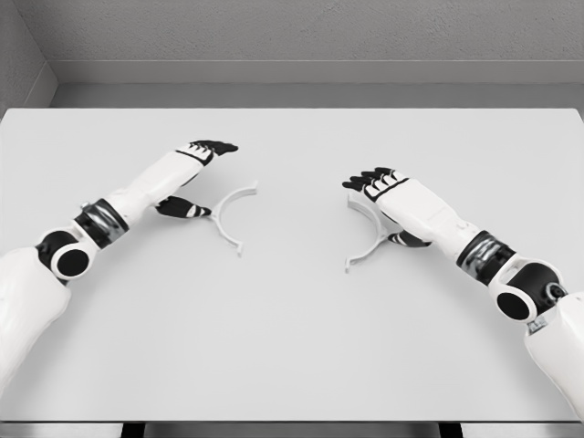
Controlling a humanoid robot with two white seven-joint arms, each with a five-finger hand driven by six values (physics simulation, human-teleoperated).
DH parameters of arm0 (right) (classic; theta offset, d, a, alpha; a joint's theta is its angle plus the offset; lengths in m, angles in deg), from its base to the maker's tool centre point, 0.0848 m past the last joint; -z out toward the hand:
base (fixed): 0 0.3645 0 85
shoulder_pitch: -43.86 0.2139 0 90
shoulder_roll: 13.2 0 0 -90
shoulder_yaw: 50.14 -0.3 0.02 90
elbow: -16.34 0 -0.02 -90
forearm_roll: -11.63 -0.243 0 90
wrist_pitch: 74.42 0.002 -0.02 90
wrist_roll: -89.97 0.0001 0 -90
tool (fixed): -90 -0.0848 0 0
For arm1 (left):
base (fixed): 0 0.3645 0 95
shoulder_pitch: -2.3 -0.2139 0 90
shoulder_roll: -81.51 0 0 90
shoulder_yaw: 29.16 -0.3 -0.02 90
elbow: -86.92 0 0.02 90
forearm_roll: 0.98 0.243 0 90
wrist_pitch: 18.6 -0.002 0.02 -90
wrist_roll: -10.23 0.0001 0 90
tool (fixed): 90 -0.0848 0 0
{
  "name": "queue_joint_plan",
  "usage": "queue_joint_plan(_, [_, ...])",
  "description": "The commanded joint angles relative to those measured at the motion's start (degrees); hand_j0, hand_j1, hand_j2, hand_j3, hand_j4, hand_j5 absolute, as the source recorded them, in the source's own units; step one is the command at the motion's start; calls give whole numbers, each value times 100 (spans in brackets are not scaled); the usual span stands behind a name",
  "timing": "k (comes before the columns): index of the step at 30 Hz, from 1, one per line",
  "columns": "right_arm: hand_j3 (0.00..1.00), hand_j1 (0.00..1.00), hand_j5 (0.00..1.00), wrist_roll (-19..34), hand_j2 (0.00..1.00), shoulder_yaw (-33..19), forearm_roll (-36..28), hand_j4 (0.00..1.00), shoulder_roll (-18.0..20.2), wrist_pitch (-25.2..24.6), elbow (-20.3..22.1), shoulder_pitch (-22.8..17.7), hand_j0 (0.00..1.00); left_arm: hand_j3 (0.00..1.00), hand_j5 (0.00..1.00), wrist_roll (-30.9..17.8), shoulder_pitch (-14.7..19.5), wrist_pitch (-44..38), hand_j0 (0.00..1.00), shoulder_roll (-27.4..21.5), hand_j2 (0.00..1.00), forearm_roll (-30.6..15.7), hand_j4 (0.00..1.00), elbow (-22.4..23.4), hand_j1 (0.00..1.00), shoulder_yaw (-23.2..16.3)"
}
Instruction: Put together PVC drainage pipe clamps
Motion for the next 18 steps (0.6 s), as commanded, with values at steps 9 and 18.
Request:
queue_joint_plan(9, [100,100,100,6,100,14,26,100,-53,-46,-55,79,100,100,100,4,-149,-1,100,109,100,0,100,-348,100,-17])
queue_joint_plan(18, [100,100,100,6,100,208,26,100,-96,-169,-55,158,100,100,100,-4,-149,-1,100,328,100,26,100,-444,100,0])
